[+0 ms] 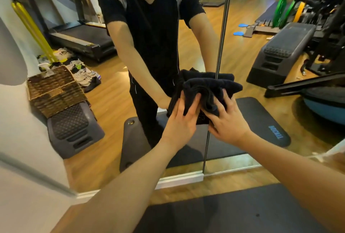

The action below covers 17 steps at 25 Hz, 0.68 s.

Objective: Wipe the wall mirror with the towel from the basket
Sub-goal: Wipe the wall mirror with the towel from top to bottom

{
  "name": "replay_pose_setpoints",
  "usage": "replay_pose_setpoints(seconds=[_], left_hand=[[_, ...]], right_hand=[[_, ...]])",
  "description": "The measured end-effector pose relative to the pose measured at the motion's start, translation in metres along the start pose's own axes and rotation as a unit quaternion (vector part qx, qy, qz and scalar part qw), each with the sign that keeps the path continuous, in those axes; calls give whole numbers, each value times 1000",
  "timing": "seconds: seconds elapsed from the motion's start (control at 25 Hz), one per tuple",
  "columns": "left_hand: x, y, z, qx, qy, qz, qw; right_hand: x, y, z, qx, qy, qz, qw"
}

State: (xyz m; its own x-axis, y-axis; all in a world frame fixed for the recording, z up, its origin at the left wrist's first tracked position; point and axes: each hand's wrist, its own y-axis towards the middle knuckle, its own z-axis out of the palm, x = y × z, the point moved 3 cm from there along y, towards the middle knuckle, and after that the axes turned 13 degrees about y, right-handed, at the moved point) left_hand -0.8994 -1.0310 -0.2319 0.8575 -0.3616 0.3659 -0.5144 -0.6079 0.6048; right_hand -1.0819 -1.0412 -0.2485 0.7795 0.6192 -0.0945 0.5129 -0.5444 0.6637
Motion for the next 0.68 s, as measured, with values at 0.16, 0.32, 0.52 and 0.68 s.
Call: replay_pose_setpoints(seconds=[0.16,0.32,0.52,0.68], left_hand=[[-8,-32,14,25,33,8,999],[6,-49,19,42,46,30,998],[40,-80,27,34,8,35,999],[88,-124,29,64,26,27,997]], right_hand=[[19,-25,18,111,-21,10,994],[40,-22,18,158,-26,4,987],[73,-8,29,199,-3,-11,980],[119,15,57,223,9,-27,974]])
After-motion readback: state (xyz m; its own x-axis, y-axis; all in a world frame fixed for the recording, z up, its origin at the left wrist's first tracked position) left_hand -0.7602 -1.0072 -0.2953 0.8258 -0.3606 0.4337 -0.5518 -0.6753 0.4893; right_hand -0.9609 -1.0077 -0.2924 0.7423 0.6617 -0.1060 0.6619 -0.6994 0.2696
